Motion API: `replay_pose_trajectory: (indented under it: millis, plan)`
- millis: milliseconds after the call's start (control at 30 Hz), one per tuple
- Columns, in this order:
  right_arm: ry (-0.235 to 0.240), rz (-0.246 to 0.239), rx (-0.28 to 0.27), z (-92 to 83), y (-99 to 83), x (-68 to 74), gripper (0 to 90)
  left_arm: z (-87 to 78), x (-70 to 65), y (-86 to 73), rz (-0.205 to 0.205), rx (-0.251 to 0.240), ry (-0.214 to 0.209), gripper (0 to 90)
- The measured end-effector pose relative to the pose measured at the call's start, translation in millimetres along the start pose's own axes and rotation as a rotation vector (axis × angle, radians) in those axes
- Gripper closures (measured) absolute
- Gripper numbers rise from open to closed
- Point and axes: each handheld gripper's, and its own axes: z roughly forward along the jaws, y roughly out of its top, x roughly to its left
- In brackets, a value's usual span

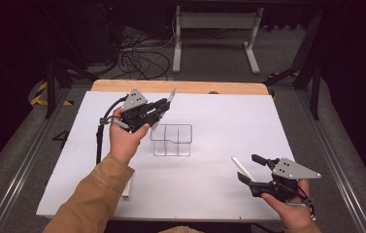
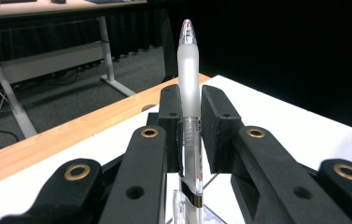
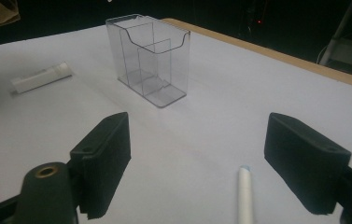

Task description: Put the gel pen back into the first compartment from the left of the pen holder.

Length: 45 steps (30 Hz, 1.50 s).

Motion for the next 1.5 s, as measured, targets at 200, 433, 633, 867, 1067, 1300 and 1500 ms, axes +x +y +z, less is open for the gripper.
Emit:
replay_pose_trajectory:
  millis: [200,433,633,867,1067,1300,1500]
  plan:
    - [0.000,-0.002,0.001,0.2,-0.3,0.0,23.4,2.6,3.9,-5.0,-0.020,0.012,-0.026,78.9]
    - [0.001,-0.003,0.002,0.2,-0.4,0.0,23.4,6.4,7.3,-13.7,-0.045,0.050,-0.040,78.9]
    - [0.004,-0.001,0.002,0.8,-0.5,0.6,23.4,8.5,8.2,-19.1,-0.051,0.072,-0.042,79.0]
    - [0.005,-0.003,0.003,0.9,-0.4,0.9,23.3,9.9,8.2,-22.9,-0.035,0.091,-0.033,79.0]
    - [0.004,-0.005,0.002,0.7,-0.3,0.8,23.4,10.9,6.2,-23.5,-0.036,0.104,-0.033,78.9]
    - [0.001,-0.002,0.002,-0.2,-0.1,0.0,23.3,7.1,3.5,-20.3,-0.054,0.116,0.000,45.2]
    - [-0.001,-0.002,0.001,-0.1,-0.3,-0.5,23.3,-9.9,0.9,-17.5,-0.053,0.111,-0.001,29.3]
